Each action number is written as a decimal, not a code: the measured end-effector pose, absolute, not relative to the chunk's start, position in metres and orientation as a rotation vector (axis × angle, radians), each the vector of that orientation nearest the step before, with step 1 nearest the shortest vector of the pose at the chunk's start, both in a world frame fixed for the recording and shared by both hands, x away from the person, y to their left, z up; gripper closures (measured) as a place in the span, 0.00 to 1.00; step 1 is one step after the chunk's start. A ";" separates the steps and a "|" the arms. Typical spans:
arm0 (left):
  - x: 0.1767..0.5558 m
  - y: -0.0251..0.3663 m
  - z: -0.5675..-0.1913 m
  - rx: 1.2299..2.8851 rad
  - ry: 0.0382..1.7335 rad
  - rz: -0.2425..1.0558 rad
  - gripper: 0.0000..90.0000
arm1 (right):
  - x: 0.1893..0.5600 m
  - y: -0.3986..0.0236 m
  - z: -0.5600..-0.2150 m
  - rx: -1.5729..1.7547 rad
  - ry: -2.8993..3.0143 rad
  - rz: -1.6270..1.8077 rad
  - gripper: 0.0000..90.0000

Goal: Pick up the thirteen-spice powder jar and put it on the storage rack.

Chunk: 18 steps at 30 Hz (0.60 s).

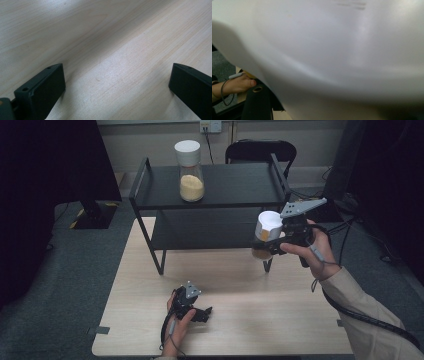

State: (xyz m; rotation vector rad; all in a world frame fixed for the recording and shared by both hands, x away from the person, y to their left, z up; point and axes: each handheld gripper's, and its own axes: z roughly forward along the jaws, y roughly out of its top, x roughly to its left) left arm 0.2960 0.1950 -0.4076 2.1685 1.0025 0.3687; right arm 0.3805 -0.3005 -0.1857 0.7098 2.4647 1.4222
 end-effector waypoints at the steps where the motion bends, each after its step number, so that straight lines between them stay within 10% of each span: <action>1: 0.296 0.195 -0.408 2.169 1.003 0.368 0.00 | 0.381 -0.300 -0.183 0.710 2.464 1.421 0.34; 18: 0.296 0.195 -0.408 2.168 1.003 0.368 0.00 | 0.390 -0.287 -0.150 0.706 2.440 1.416 0.34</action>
